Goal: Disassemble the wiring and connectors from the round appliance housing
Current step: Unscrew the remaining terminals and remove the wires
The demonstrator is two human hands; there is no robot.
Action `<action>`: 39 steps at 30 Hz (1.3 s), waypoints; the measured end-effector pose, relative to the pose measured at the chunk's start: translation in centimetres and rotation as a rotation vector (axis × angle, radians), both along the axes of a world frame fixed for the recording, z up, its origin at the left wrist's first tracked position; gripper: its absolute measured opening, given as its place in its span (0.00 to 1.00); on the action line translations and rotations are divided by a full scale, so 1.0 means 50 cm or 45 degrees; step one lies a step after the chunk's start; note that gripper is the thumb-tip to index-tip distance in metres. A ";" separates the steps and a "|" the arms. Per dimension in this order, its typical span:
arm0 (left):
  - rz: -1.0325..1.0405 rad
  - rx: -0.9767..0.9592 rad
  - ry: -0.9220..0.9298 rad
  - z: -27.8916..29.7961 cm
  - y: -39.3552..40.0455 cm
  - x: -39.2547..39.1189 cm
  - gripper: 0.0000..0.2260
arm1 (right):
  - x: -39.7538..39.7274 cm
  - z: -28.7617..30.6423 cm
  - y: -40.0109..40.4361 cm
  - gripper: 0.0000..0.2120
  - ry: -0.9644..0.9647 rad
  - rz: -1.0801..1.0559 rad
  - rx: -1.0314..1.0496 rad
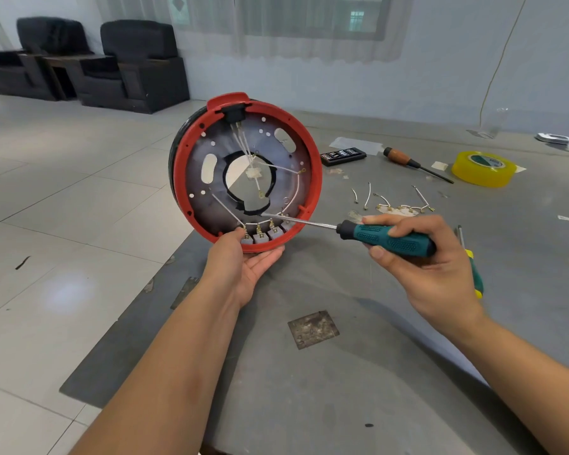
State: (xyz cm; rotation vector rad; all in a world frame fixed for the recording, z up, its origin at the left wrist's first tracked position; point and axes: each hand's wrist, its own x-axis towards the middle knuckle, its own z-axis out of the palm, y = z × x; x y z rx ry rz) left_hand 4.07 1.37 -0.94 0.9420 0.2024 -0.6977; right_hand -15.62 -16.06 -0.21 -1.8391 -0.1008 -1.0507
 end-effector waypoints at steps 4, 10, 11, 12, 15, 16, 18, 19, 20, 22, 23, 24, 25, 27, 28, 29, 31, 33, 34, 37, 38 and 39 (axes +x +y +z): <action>-0.007 0.008 -0.024 -0.005 -0.002 -0.003 0.15 | -0.001 0.012 0.012 0.17 0.014 -0.051 0.061; 0.026 0.012 -0.043 -0.009 -0.005 -0.001 0.12 | -0.013 0.030 0.008 0.17 0.029 -0.203 0.129; 0.032 0.016 -0.044 -0.010 -0.005 0.000 0.10 | -0.012 0.031 0.007 0.18 0.040 -0.213 0.122; 0.034 0.023 -0.043 -0.011 -0.005 0.000 0.08 | -0.011 0.031 0.006 0.18 0.052 -0.225 0.112; 0.044 0.032 -0.056 -0.014 -0.007 -0.003 0.04 | -0.008 0.032 0.005 0.19 0.086 -0.252 0.079; 0.048 0.033 -0.067 -0.015 -0.008 -0.003 0.04 | -0.007 0.033 0.004 0.19 0.102 -0.269 0.072; 0.049 0.043 -0.089 -0.018 -0.011 -0.002 0.05 | -0.004 0.038 0.004 0.20 0.136 -0.308 0.050; 0.053 0.052 -0.096 -0.020 -0.012 -0.002 0.05 | -0.002 0.043 0.006 0.20 0.152 -0.317 0.044; 0.057 0.060 -0.101 -0.020 -0.013 -0.002 0.06 | 0.000 0.049 0.007 0.21 0.164 -0.314 0.046; 0.062 0.074 -0.115 -0.023 -0.015 -0.002 0.07 | 0.004 0.065 0.009 0.22 0.186 -0.305 0.039; 0.065 0.082 -0.124 -0.024 -0.015 -0.002 0.07 | 0.006 0.076 0.010 0.21 0.204 -0.314 0.011; 0.071 0.092 -0.135 -0.025 -0.016 -0.002 0.06 | 0.009 0.089 0.011 0.20 0.225 -0.328 -0.029; 0.077 0.104 -0.150 -0.025 -0.016 -0.002 0.05 | 0.012 0.101 0.013 0.18 0.240 -0.342 -0.072; 0.086 0.129 -0.176 -0.027 -0.018 -0.002 0.04 | 0.019 0.125 0.019 0.17 0.240 -0.373 -0.165; 0.090 0.133 -0.180 -0.027 -0.019 -0.002 0.04 | 0.022 0.136 0.025 0.16 0.229 -0.386 -0.213; 0.091 0.133 -0.180 -0.026 -0.020 -0.003 0.05 | 0.025 0.144 0.031 0.17 0.220 -0.397 -0.247; 0.092 0.132 -0.173 -0.026 -0.021 -0.004 0.08 | 0.026 0.149 0.044 0.17 0.217 -0.426 -0.290; 0.092 0.125 -0.155 -0.023 -0.020 -0.005 0.10 | 0.023 0.141 0.059 0.18 0.194 -0.465 -0.353; 0.094 0.120 -0.143 -0.021 -0.020 -0.005 0.10 | 0.019 0.134 0.066 0.18 0.174 -0.476 -0.375; 0.091 0.122 -0.115 -0.017 -0.021 -0.004 0.10 | 0.003 0.113 0.082 0.18 0.114 -0.493 -0.463; 0.089 0.124 -0.107 -0.016 -0.022 -0.004 0.09 | -0.001 0.106 0.085 0.18 0.105 -0.498 -0.510; 0.091 0.125 -0.099 -0.015 -0.023 -0.005 0.09 | -0.005 0.100 0.087 0.18 0.100 -0.504 -0.551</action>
